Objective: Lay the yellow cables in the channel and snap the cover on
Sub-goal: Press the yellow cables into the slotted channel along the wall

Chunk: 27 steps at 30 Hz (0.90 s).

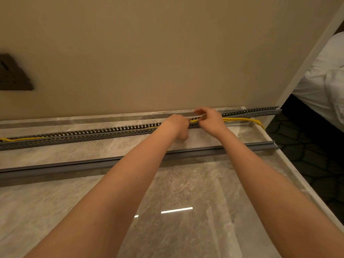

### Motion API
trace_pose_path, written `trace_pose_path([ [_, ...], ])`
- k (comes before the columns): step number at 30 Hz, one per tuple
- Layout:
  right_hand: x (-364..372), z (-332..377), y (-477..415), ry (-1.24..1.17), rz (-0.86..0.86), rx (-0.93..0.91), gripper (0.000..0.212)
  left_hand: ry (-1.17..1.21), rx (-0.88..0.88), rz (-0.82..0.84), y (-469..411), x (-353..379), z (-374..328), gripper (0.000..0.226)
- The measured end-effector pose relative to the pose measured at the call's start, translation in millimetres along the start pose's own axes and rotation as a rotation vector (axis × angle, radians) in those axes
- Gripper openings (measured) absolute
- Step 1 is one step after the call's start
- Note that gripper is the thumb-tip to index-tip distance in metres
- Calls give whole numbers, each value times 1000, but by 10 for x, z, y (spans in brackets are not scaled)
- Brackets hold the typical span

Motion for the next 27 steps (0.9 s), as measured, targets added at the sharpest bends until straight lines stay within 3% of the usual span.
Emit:
trace_pose_path([
  [4, -62, -211, 67, 447, 44, -13, 41, -92, 9, -5, -41, 25, -95, 76],
  [8, -48, -258, 96, 688, 25, -119, 38, -102, 0, -29, -86, 24, -151, 80],
  [12, -222, -252, -1, 905, 176, -306, 32, -66, 5, -26, -70, 29, -156, 87],
  [18, -242, -175, -57, 879, 222, -280, 27, -18, -52, 30, -83, 72, -202, 91],
  [27, -143, -119, -113, 726, 84, -66, 27, -99, -36, 13, -148, 11, -131, 73],
])
Point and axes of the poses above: each hand's wrist, its own y-axis away from the middle knuckle, its own x-axis out of the palm, z = x × y, the point moved 1 cm from there along -y, towards the middle knuckle, and after that the axes turned 11 degrees about -x, right-handed, at the moved point
